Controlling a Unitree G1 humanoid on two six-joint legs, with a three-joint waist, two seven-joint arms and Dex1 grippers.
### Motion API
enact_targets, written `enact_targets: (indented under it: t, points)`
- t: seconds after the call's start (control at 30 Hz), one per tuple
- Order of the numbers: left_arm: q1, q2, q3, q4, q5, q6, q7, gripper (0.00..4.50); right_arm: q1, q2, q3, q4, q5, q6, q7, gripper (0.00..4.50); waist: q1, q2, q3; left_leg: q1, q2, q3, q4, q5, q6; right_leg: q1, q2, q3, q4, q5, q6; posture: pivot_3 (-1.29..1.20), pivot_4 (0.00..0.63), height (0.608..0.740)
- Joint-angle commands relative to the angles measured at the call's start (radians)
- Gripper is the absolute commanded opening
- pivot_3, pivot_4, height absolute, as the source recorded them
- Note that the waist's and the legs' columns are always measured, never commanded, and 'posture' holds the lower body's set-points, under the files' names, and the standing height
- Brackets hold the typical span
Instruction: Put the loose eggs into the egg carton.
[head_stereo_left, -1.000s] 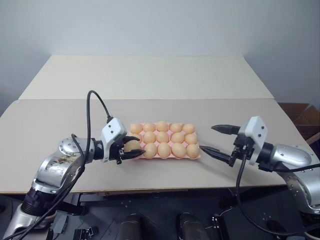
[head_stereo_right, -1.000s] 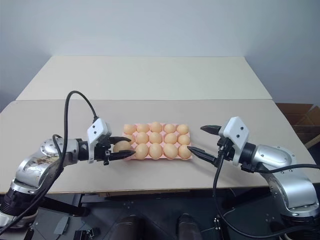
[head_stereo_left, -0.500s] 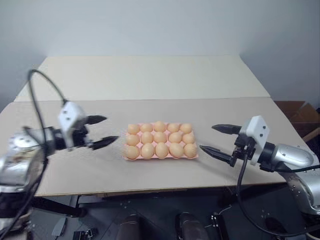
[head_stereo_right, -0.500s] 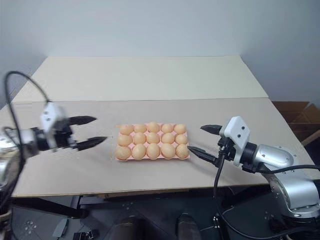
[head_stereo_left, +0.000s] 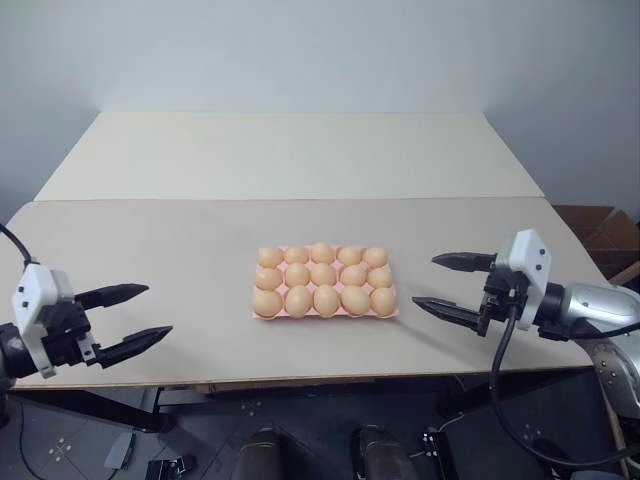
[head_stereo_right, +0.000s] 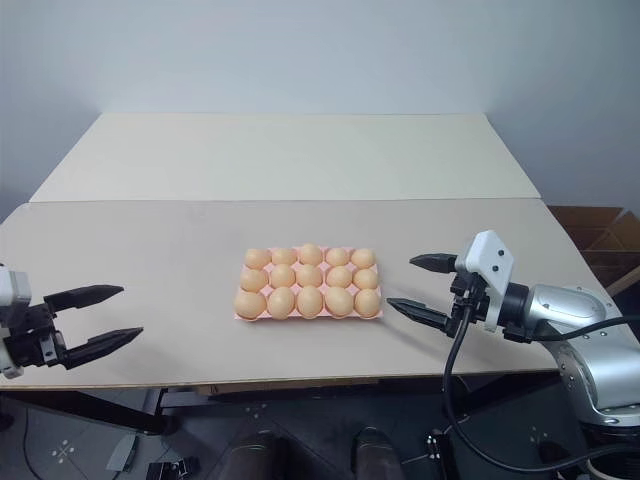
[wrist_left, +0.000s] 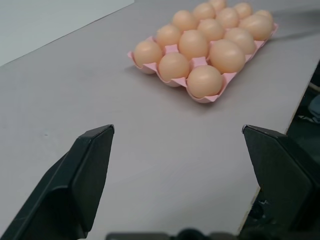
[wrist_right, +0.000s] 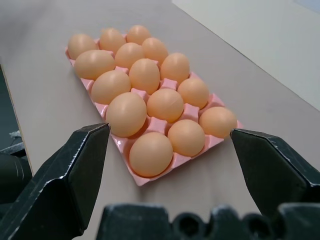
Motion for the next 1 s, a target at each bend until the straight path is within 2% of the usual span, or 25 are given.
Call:
enact_targets:
  t: [0.03, 0.53, 1.0]
  points:
    - [0.021, -0.001, 0.06, -0.063, -0.04, 0.016, 0.027, 4.47, -0.023, -0.014, -0.003, -0.002, 0.011, -0.017, 0.025, 4.5, 0.0, 0.0, 0.0, 0.0, 0.0, 0.0, 0.0, 0.0, 0.0, 0.0, 0.0, 0.0, 0.0, 0.0, 0.0, 0.0, 0.15, 0.74]
    - [0.026, -0.005, 0.064, -0.131, -0.121, 0.082, 0.134, 4.47, -0.004, -0.017, -0.012, 0.001, 0.011, -0.009, 0.044, 4.5, 0.001, 0.0, 0.0, 0.0, 0.0, 0.0, 0.0, 0.0, 0.0, 0.0, 0.0, 0.0, 0.0, 0.0, 0.0, 0.0, 0.15, 0.74]
    - [0.027, -0.001, 0.078, -0.135, -0.166, 0.106, 0.155, 4.47, 0.01, -0.017, -0.019, -0.008, 0.014, -0.014, 0.045, 4.5, -0.001, 0.0, 0.0, 0.0, 0.0, 0.0, 0.0, 0.0, 0.0, 0.0, 0.0, 0.0, 0.0, 0.0, 0.0, 0.0, 0.15, 0.74]
